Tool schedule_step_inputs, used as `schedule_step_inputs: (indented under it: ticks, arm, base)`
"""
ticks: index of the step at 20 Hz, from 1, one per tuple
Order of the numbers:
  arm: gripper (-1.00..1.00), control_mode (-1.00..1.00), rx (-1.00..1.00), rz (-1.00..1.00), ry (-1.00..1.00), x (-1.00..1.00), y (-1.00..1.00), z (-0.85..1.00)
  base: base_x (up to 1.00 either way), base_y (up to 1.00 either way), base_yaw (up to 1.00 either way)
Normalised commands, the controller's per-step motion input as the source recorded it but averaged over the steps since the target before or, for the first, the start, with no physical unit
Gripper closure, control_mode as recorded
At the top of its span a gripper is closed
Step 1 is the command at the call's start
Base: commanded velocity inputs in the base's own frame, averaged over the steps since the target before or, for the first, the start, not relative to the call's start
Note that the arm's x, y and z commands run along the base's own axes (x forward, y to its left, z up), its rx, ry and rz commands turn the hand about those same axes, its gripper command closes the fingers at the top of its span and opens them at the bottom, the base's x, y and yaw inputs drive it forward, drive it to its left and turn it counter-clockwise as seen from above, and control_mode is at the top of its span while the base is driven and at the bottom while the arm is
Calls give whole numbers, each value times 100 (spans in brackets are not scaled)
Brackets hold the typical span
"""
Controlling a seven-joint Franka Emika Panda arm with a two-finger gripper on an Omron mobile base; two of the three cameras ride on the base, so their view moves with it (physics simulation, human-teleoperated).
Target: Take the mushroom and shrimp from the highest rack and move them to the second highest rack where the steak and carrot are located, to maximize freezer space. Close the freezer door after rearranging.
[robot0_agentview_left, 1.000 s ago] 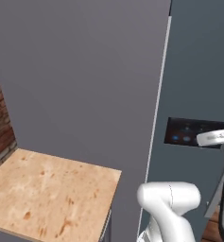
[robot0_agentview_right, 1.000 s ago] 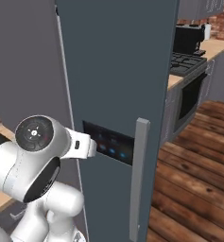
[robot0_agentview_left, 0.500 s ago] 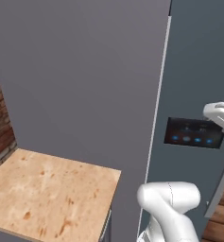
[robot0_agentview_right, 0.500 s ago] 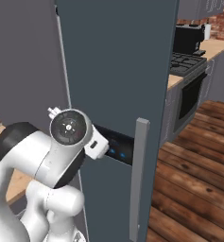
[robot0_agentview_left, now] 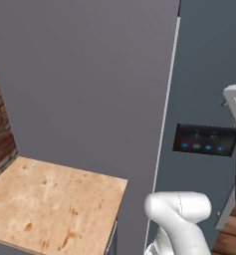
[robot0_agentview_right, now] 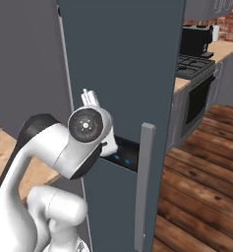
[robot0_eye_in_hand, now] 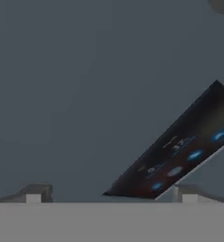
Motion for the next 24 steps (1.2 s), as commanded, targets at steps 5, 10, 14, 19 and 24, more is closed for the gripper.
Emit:
schedule_step_inputs:
  ticks: [5,10,14,19,24]
  arm:
    - [-100,-100,34,-45,0,61,-20,1]
    - [-100,-100,29,-13,0,58,-34,0]
    - [-100,-100,33,1,0,66,-10,-1]
    - [-100,-100,33,8,-1,67,0,-4]
    - [-100,-100,27,20,0,65,6,-15]
  base:
    - [0,0,0]
    - [0,0,0]
    - [0,0,0]
    - [0,0,0]
    - [0,0,0]
